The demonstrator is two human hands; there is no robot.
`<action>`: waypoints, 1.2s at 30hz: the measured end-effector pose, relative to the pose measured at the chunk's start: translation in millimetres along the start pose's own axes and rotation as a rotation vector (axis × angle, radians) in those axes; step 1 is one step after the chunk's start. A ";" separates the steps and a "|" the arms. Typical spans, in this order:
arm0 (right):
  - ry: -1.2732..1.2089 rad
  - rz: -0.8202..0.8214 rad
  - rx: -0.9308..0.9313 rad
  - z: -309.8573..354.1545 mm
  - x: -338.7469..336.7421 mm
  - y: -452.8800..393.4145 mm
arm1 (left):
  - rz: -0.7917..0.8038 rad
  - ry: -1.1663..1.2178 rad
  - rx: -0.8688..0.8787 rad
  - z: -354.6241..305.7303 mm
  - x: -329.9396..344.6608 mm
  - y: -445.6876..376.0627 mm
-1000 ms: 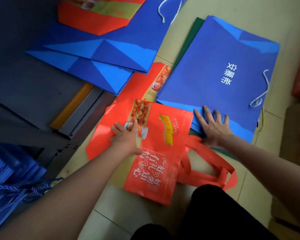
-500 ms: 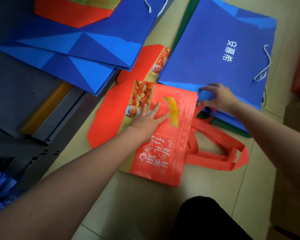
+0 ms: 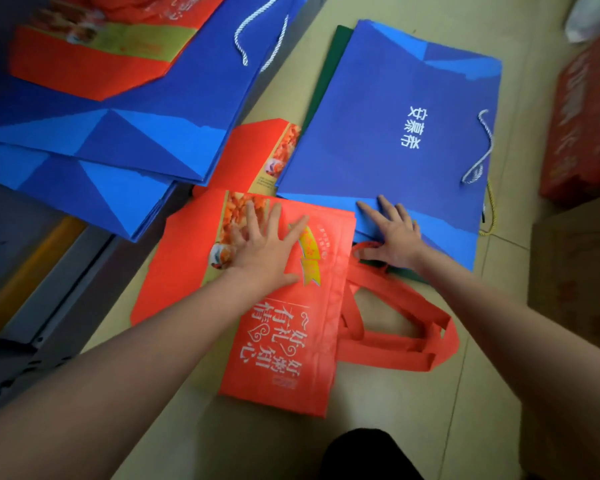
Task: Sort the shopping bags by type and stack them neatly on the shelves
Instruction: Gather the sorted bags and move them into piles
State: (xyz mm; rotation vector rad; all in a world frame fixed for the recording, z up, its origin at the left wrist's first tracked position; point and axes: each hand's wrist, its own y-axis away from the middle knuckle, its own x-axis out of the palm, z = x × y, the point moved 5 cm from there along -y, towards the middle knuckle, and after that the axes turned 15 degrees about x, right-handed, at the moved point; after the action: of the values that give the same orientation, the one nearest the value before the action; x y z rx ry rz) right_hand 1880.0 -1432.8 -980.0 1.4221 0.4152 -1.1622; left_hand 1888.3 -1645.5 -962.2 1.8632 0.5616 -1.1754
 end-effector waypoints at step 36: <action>-0.010 -0.099 -0.128 43.6 -63.7 -38.2 | 0.125 0.096 0.190 22.5 0.1 -0.1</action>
State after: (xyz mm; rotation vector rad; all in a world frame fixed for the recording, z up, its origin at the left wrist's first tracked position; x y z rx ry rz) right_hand 1803.9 -1439.1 -940.1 1.2968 0.5484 -1.1999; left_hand 1876.9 -1664.3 -966.9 2.0933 0.3911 -1.0923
